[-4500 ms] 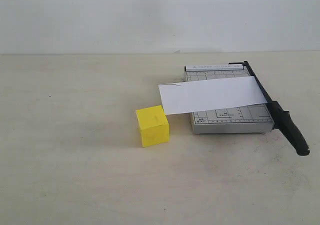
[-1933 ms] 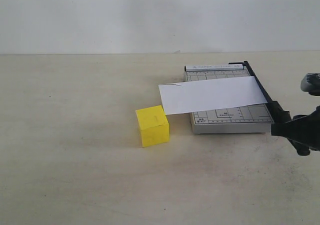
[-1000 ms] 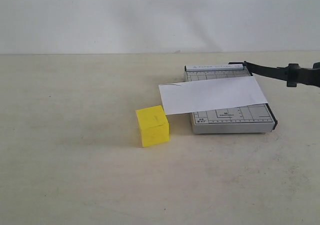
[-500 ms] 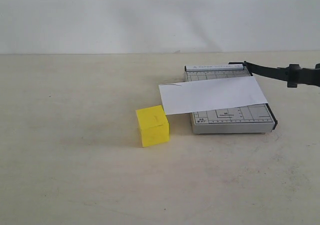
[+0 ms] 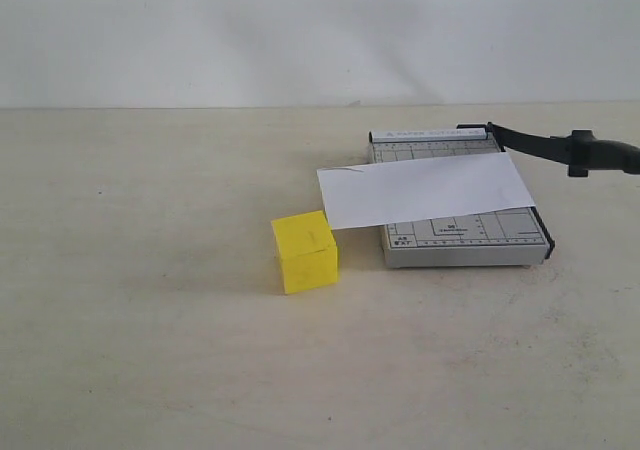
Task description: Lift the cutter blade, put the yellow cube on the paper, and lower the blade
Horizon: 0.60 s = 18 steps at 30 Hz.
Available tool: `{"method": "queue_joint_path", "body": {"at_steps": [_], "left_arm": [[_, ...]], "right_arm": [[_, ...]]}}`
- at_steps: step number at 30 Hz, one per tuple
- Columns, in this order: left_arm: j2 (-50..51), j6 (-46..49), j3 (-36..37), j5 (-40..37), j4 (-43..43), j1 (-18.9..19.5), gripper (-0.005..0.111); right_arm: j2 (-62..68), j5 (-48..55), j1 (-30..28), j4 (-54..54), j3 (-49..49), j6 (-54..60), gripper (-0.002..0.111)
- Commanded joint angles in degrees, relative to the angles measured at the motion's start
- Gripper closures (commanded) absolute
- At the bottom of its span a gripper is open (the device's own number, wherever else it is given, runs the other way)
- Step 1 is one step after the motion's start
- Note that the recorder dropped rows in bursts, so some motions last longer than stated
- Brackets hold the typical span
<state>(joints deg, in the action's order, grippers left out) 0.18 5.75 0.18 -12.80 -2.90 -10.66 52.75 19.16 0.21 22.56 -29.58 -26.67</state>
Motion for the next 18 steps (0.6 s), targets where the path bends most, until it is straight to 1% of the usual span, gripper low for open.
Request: {"method": "queue_joint_path", "body": {"at_steps": [1, 3, 5, 6, 7, 9, 11, 13, 15, 18], "left_arm": [[-0.18, -4.96, -0.18, 1.07, 10.92, 0.07, 0.102], [-0.18, -5.07, -0.18, 1.78, 14.98, 0.07, 0.102], [-0.18, -5.07, -0.18, 3.51, 19.35, 0.07, 0.102], [-0.18, -5.07, -0.18, 4.66, 23.11, 0.07, 0.102], [-0.18, -5.07, -0.18, 5.67, 26.86, 0.07, 0.102], [-0.18, -5.07, -0.18, 6.19, 30.60, 0.07, 0.102], [-0.18, -4.83, -0.18, 6.40, 30.57, 0.07, 0.102], [-0.18, -4.83, -0.18, 7.20, 30.57, 0.07, 0.102], [-0.18, -4.83, -0.18, 9.43, 30.57, 0.07, 0.102], [-0.18, -5.75, -0.18, 16.76, 32.82, 0.07, 0.102]], "right_arm": [[-8.42, 8.77, -0.21, -2.93, 0.15, 0.20, 0.058], [-12.49, 12.42, -0.21, -7.44, 0.15, 0.20, 0.058], [-16.96, 17.51, -0.21, -14.76, 0.15, 0.20, 0.058], [-18.59, 19.71, -0.21, -17.82, 0.15, 0.73, 0.059], [-20.47, 22.15, -0.21, -21.65, 0.27, 2.58, 0.062], [-23.71, 25.34, -0.21, -28.67, 0.49, 8.40, 0.080], [-26.19, 25.04, -0.21, -32.44, 1.51, 15.93, 0.109], [-27.69, 22.56, -0.21, -32.80, 2.54, 21.64, 0.108], [-28.77, 17.51, -0.21, -32.53, 4.15, 30.47, 0.109], [-29.24, 6.20, -0.21, -32.53, 6.41, 42.59, 0.109]]}}
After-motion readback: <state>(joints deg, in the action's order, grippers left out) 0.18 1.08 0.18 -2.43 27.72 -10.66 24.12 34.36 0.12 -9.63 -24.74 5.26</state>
